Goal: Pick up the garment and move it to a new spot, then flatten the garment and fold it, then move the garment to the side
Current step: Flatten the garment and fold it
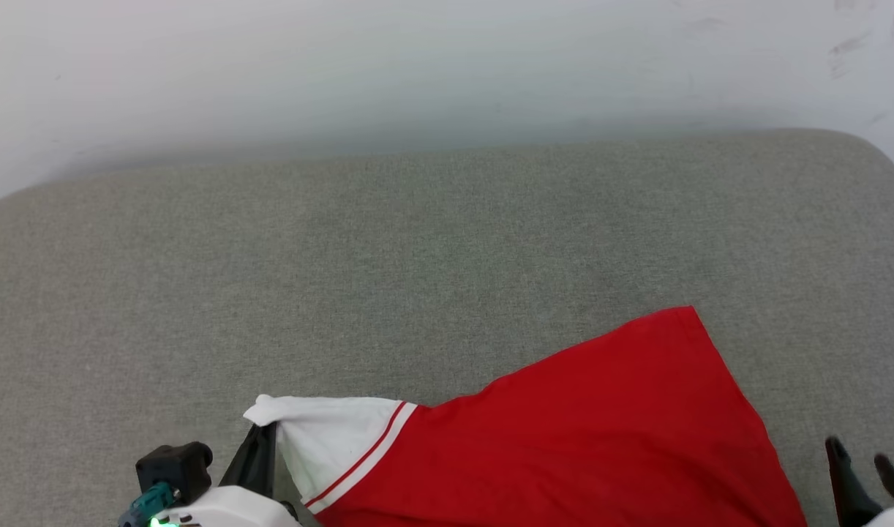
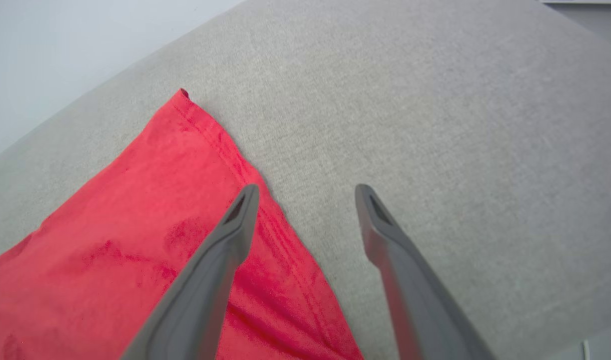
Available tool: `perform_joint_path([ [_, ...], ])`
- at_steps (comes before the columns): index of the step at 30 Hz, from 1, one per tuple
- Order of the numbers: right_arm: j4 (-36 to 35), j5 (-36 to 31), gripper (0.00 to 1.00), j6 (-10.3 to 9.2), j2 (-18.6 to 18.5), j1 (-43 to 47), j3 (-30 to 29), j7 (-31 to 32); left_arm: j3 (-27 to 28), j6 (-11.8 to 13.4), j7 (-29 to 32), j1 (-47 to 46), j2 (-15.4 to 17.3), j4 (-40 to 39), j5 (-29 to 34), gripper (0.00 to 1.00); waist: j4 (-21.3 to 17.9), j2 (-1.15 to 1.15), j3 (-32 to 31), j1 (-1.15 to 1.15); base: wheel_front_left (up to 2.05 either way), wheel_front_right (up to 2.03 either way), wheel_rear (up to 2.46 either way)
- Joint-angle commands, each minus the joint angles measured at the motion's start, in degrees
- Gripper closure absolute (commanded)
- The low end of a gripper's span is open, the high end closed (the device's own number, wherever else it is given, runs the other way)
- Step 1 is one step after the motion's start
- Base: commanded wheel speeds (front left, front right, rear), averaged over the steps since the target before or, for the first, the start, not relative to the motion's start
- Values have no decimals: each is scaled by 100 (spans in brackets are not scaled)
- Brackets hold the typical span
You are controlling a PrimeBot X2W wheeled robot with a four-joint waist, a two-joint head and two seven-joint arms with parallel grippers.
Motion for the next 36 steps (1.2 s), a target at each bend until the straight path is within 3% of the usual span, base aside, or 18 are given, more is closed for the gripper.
perform_joint_path([
  [1, 90, -82, 0, -4, -28, -250, 75, -300, 8, 28, -5, -117, -8, -41, 35, 100, 22, 0, 74, 0, 0, 0, 0],
  [4, 376, -122, 0, -4, -234, -734, 258, -486, -21, 28, -24, -201, -11, -90, 66, 100, 43, 0, 217, 0, 0, 0, 0],
  [8, 740, -47, 0, -3, -486, -1304, 461, -209, -94, -4, -5, -346, -2, -157, 121, 100, 100, 0, 415, 0, 0, 0, 0],
  [16, 1319, 267, 0, -3, -1416, -2804, 1330, 2102, -248, -108, -13, -800, -46, -201, 255, 100, 378, 0, 910, 0, 0, 0, 0],
  [21, 1418, 309, 0, -3, -1807, -3429, 1888, 2949, -336, -164, -78, -1086, -110, -183, 311, 100, 612, 0, 1188, 0, 0, 0, 0],
  [28, 1812, 584, 0, -2, -2146, -3895, 2866, 3240, -468, -247, -187, -1351, -258, -74, 338, 100, 834, 0, 1502, 0, 0, 0, 0],
  [34, 2553, 1161, 0, 0, -2239, -3773, 3635, 3653, -509, -316, -273, -1432, -325, 118, 264, 100, 928, 0, 1561, 0, 0, 0, 0],
  [35, 2675, 1286, 14, 5, -2249, -3742, 3713, 3762, -516, -325, -284, -1432, -335, 151, 257, 100, 933, 0, 1549, 0, 0, 0, 0],
  [36, 2734, 1368, 72, 5, -2270, -3736, 3782, 3825, -517, -326, -297, -1434, -339, 176, 255, 100, 935, 0, 1536, 0, 0, 0, 0],
])
